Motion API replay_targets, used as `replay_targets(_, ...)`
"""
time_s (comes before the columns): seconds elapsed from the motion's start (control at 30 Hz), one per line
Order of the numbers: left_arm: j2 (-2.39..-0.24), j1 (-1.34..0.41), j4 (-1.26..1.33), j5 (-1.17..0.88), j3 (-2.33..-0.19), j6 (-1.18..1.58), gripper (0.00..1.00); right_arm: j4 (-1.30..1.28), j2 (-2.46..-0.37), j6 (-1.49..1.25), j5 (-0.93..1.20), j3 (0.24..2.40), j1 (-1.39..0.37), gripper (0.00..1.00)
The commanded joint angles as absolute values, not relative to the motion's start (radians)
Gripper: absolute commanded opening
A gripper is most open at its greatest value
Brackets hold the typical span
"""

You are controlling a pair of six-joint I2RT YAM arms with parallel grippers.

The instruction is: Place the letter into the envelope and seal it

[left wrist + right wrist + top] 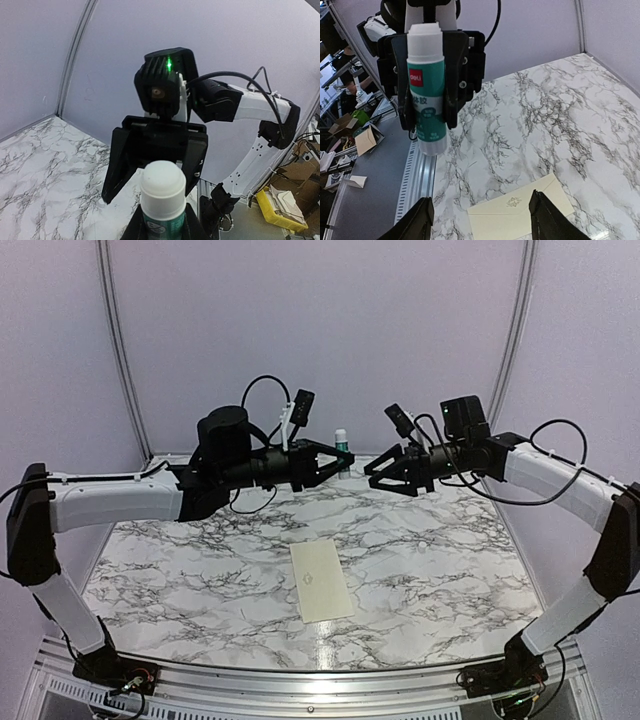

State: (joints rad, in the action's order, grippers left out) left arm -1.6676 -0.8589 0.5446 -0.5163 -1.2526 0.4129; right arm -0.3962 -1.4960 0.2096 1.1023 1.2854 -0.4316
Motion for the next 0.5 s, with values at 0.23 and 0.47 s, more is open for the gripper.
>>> replay_targets(0.23, -1.705, -0.873, 0.852, -0.642, -1.222, 0.505, 0.03, -0.361, -1.537, 0.210, 1.292, 1.336, -0.538, 0.59)
replay_targets(0.47, -1.724, -0.873, 0.880, -0.663, -1.221, 0.542, 0.03, -0.292, -1.535, 0.121, 1.310, 1.338, -0.541, 0.59)
